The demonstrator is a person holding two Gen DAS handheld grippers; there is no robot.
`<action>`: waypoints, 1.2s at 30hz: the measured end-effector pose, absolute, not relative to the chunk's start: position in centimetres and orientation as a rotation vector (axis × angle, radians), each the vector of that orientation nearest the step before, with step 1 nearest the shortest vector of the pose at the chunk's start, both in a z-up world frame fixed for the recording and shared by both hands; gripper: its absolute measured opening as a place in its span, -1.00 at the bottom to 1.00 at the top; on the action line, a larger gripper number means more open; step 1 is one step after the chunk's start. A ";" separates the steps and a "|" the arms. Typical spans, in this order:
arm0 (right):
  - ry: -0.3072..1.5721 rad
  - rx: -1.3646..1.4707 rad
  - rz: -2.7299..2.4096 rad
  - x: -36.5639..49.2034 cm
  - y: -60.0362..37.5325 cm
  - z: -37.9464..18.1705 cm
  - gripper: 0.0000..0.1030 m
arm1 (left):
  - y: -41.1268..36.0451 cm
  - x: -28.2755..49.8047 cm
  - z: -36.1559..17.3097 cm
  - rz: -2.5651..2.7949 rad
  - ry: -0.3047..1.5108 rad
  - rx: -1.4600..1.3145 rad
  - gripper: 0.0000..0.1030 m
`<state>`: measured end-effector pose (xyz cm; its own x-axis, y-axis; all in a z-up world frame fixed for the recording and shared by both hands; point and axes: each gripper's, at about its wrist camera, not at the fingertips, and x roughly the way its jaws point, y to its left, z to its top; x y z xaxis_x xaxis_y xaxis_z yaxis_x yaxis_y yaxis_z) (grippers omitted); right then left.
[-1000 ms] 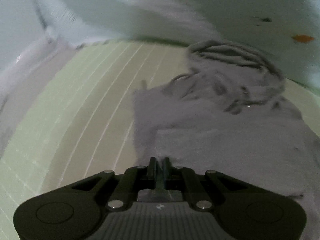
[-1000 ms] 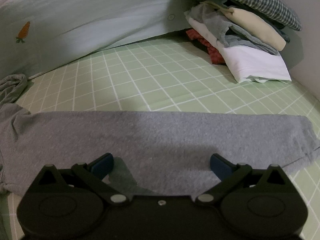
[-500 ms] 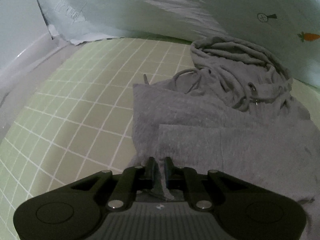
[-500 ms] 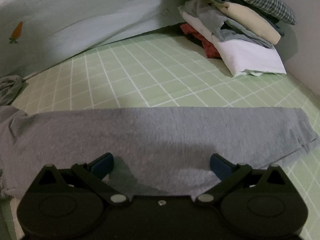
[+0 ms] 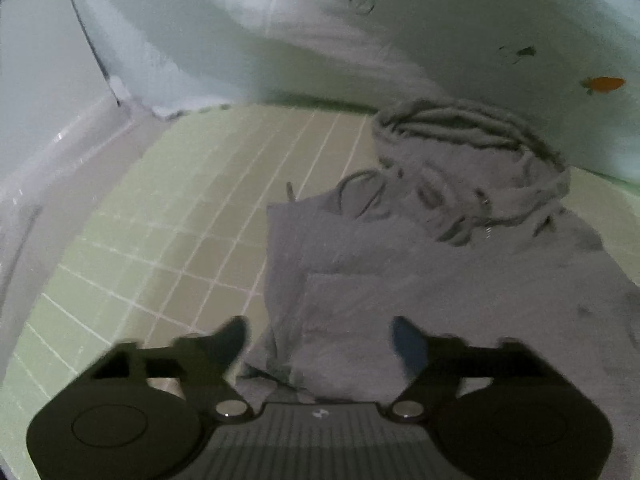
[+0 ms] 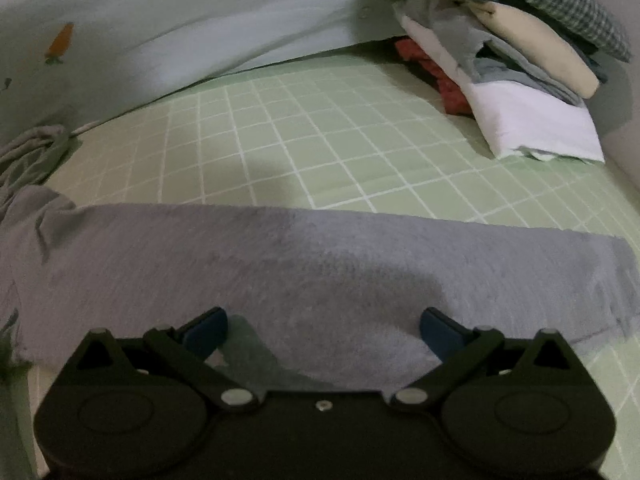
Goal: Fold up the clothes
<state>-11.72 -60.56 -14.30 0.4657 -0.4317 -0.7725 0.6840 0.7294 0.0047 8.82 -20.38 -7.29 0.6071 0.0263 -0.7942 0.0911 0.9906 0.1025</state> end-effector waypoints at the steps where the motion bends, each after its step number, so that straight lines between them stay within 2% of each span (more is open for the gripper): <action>1: 0.831 0.335 -0.705 -12.0 -60.8 -14.3 1.00 | -20.9 8.5 -6.7 -0.041 0.905 0.148 0.86; 7: 0.741 0.373 -0.876 -15.5 -64.3 -14.3 1.00 | -24.0 7.0 -4.3 -0.091 0.855 0.260 0.88; 22: 0.646 0.349 -1.175 -23.5 -73.7 -15.3 1.00 | -28.5 6.7 -2.5 -0.121 0.832 0.405 0.90; 36: 0.592 0.427 -1.213 -25.9 -75.7 -15.7 1.00 | -30.0 6.2 -3.0 -0.139 0.863 0.433 0.90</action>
<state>-25.91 -75.67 -15.66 0.2311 -0.7401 -0.6315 0.9533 0.3020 -0.0051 6.25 -29.97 -3.03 0.6475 0.0543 -0.7601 0.2905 0.9046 0.3120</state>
